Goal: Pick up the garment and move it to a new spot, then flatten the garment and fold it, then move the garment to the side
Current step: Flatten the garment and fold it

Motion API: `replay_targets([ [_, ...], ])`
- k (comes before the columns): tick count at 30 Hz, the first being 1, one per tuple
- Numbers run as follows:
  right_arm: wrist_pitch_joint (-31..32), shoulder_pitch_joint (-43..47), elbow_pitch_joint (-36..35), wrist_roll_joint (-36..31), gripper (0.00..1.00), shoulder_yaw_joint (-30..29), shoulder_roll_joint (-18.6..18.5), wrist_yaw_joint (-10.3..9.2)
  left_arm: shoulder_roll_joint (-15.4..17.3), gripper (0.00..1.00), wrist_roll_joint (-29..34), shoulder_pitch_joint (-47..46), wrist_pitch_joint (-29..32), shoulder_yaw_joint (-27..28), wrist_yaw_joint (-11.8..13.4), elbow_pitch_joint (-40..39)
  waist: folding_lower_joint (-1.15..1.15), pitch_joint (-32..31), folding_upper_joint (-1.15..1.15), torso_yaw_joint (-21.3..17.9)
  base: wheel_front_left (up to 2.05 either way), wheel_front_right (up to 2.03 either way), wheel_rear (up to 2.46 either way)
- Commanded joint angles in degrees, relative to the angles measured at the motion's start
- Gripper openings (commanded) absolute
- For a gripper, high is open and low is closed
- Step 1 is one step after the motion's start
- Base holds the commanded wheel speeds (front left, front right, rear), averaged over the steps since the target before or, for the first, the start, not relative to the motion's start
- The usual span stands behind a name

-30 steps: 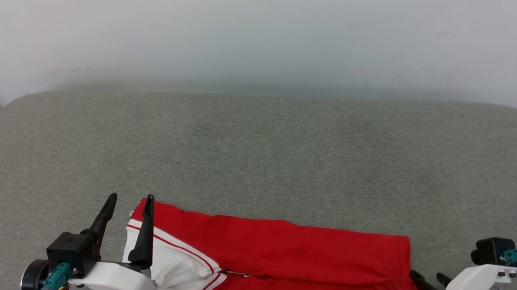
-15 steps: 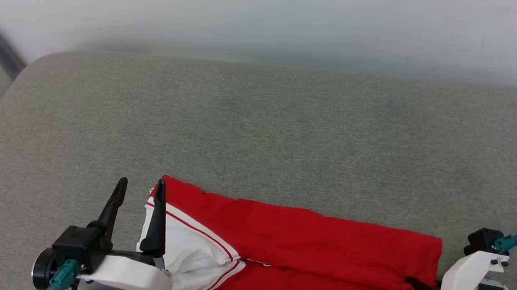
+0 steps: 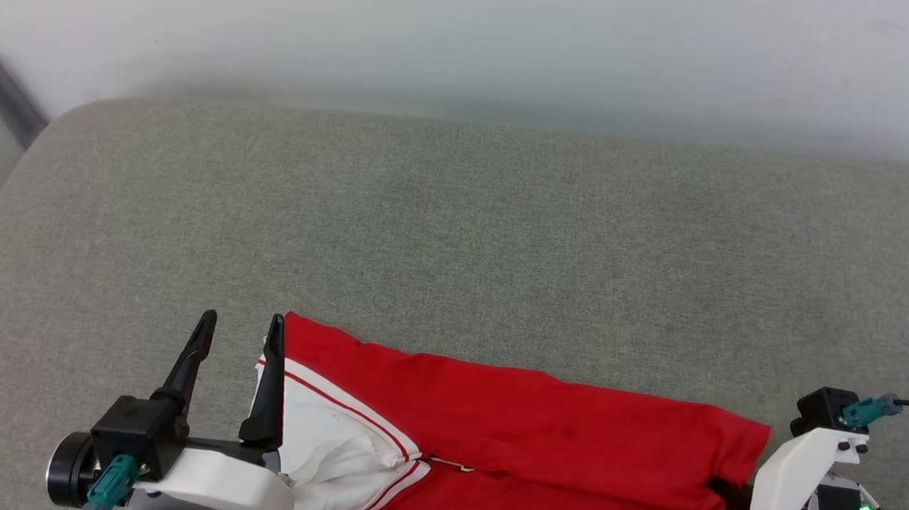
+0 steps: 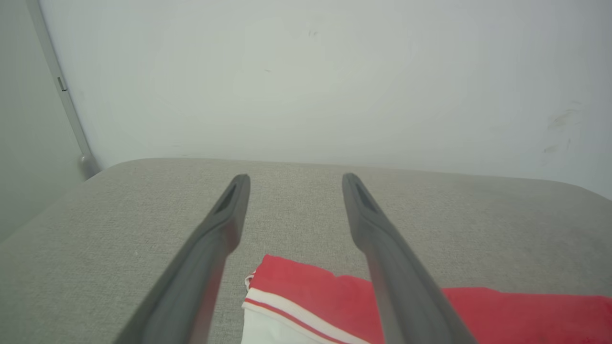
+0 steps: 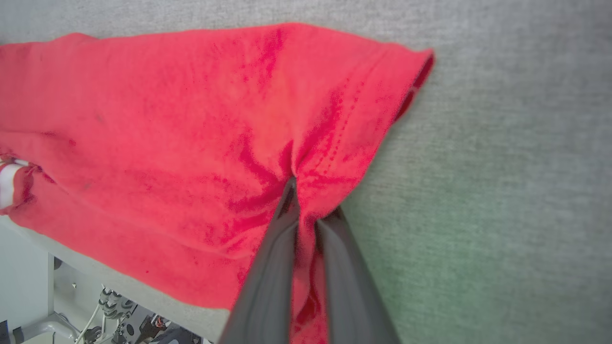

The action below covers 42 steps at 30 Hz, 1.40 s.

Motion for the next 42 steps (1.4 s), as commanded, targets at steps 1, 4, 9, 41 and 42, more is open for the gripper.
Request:
replay_targets([
  [1,-0.4,-1.0,-0.8,-0.1,0.00,0.2,0.1,0.12,0.2,1.00,0.4,1.0,-0.4,0.3,0.1,0.2,0.00,-1.2,0.00,-0.8,0.00,0.00,0.00],
  [4,-0.2,-0.9,-1.6,-0.1,0.00,-0.6,-1.0,0.12,0.2,1.00,0.5,1.7,-0.4,0.3,0.6,0.4,0.00,-2.3,0.00,-1.8,0.00,0.00,0.00],
  [9,0.4,-0.5,-1.2,-0.6,0.00,-4.8,-2.7,0.05,0.3,1.00,-0.1,2.5,-0.2,0.1,0.4,0.5,0.00,-3.6,0.00,-3.4,0.00,0.00,0.00],
  [41,21.3,-5.2,-1.9,46.8,0.00,-3.7,11.2,0.07,-0.4,1.00,-0.6,0.0,0.3,-1.4,-0.2,0.5,0.00,-1.9,0.00,1.1,0.00,0.00,0.00],
  [42,20.0,-5.9,-1.7,47.6,0.00,-1.4,11.3,0.06,-0.6,1.00,-0.6,-0.4,0.3,-1.5,-0.4,0.5,0.00,-1.4,0.00,1.8,0.00,0.00,0.00],
])
